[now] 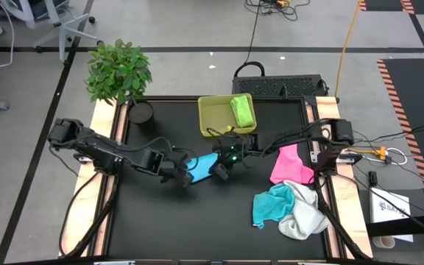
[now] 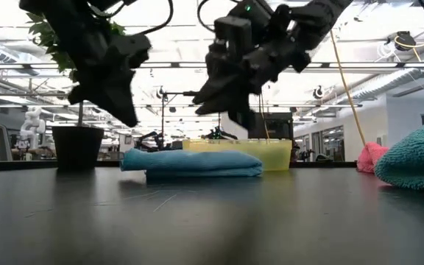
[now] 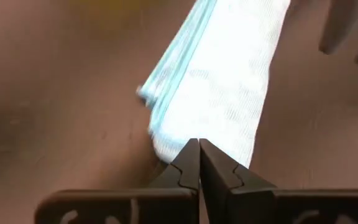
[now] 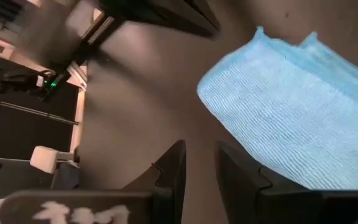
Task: Fold microfiber towels
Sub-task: Put the left blue microfiber cloth into the bin
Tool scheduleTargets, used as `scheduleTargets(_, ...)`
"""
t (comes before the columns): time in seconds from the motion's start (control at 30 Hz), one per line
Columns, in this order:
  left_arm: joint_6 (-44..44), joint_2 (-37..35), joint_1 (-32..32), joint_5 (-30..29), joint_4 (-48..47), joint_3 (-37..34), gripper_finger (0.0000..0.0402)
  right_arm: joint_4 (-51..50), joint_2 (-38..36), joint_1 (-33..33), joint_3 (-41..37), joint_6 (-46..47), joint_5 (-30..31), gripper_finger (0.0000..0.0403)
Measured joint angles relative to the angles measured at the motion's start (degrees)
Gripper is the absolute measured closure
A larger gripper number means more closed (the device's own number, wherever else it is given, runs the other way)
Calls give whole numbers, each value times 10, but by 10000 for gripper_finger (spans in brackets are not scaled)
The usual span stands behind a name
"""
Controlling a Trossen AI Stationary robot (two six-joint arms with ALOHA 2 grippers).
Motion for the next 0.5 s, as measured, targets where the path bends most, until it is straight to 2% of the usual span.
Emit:
scheduleTargets(0.17,-9,10,1,-33,10,1,387,-63,-50,-1,0,-4,5,330)
scheduleTargets(0.27,-12,17,1,-39,12,-1,398,-143,-82,-1,0,-6,24,330)
scheduleTargets(0.5,-8,36,3,-44,1,-2,382,-365,-129,-1,0,-2,122,330)
